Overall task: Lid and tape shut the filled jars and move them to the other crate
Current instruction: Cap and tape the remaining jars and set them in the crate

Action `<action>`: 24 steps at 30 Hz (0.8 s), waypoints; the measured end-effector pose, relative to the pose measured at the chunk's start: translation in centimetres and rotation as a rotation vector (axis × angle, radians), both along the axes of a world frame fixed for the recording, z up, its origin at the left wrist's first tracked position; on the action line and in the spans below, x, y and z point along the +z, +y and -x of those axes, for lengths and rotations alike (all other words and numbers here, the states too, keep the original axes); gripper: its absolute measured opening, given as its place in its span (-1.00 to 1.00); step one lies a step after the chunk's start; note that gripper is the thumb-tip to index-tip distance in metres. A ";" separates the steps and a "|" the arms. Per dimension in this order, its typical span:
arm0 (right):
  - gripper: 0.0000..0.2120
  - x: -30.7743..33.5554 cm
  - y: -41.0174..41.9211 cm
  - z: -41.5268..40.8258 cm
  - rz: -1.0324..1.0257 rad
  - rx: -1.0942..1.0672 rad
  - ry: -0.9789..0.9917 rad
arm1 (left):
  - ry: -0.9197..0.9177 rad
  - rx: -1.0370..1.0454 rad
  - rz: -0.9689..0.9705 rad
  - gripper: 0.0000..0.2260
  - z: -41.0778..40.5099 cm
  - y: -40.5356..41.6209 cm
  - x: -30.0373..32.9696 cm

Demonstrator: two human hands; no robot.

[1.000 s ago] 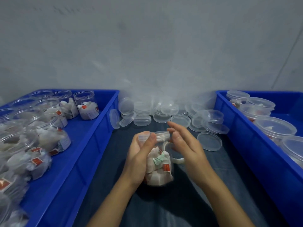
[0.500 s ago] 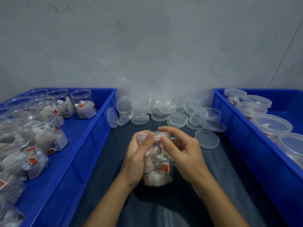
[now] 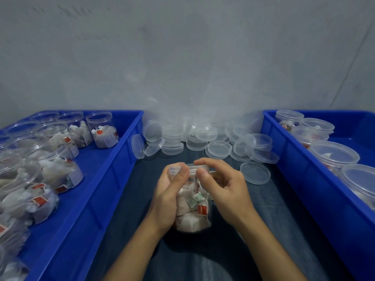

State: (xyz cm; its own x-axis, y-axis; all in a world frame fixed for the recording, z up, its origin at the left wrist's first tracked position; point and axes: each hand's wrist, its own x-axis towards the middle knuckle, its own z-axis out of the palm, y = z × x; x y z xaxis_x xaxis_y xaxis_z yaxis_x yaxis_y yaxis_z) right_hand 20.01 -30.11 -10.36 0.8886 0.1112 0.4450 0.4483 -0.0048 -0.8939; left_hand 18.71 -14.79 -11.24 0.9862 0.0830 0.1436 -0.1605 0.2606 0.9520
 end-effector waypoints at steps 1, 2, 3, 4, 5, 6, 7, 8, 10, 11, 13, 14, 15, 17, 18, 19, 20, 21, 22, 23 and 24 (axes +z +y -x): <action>-0.82 0.0 0.0 -0.1 -0.013 0.009 -0.003 | -0.001 0.000 0.001 -0.47 0.0 0.0 0.0; -0.82 0.0 -0.1 -0.1 -0.024 0.017 -0.002 | 0.000 -0.002 0.004 -0.48 0.0 0.0 0.0; -0.83 0.0 -0.1 -0.2 -0.033 0.023 0.001 | 0.002 -0.004 0.007 -0.49 0.0 0.0 0.0; -0.83 0.0 -0.2 -0.2 -0.038 0.026 0.002 | 0.004 -0.007 0.009 -0.50 0.0 0.0 0.0; -0.82 0.0 -0.2 -0.2 -0.036 0.026 -0.001 | 0.005 -0.009 0.010 -0.51 0.0 0.1 0.0; -0.82 0.1 -0.2 -0.2 -0.026 0.021 -0.007 | 0.004 -0.012 0.010 -0.51 0.0 0.1 -0.1; -0.81 0.1 -0.2 -0.1 -0.012 0.011 -0.014 | 0.001 -0.015 0.009 -0.51 -0.1 0.1 -0.1; -0.82 0.2 -0.2 -0.1 -0.003 0.001 -0.019 | -0.001 -0.015 0.010 -0.51 -0.1 0.1 -0.1; -0.82 0.3 -0.3 0.0 -0.015 0.002 -0.004 | -0.006 -0.013 0.017 -0.50 -0.1 0.1 -0.2; -0.80 0.4 -0.3 0.0 -0.035 0.016 0.019 | -0.008 -0.014 0.021 -0.50 -0.1 0.1 -0.2; -0.76 0.5 -0.1 0.2 -0.057 0.035 0.049 | -0.007 -0.014 0.024 -0.49 -0.1 0.0 -0.1; -0.78 0.5 0.0 0.2 -0.055 0.032 0.048 | -0.010 -0.013 0.021 -0.49 0.0 0.0 -0.1; -0.81 0.5 0.2 0.2 -0.055 0.026 0.039 | -0.014 -0.013 0.015 -0.48 0.0 0.0 0.0; -0.85 0.4 0.4 0.2 -0.067 0.020 0.017 | -0.019 -0.007 0.002 -0.48 0.0 0.1 0.1; -0.85 0.4 0.4 0.2 -0.073 0.021 0.008 | -0.021 -0.004 -0.003 -0.48 0.0 0.1 0.0; -0.85 0.4 0.4 0.2 -0.077 0.023 0.004 | -0.024 -0.003 -0.007 -0.48 0.0 0.1 0.1; -0.85 0.4 0.4 0.2 -0.077 0.024 0.001 | -0.027 -0.001 -0.013 -0.48 0.1 0.1 0.1; -0.85 0.4 0.4 0.2 -0.070 0.021 -0.001 | -0.032 0.002 -0.017 -0.48 0.2 0.1 0.2; -0.85 0.4 0.4 0.2 -0.057 0.013 0.001 | -0.037 0.006 -0.016 -0.48 0.2 0.1 0.2; -0.85 0.4 0.5 0.3 -0.045 0.004 0.008 | -0.041 0.007 -0.012 -0.47 0.3 0.1 0.2; -0.85 0.4 0.6 0.3 -0.038 0.002 0.018 | -0.042 0.008 -0.005 -0.46 0.3 0.1 0.3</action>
State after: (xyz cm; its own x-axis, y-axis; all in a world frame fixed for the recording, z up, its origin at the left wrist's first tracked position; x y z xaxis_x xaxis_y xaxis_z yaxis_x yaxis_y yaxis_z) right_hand 19.67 -29.54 -9.93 0.8961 0.0966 0.4333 0.4324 0.0304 -0.9012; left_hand 18.41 -14.69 -10.96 0.9786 0.0905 0.1850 -0.2023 0.2542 0.9457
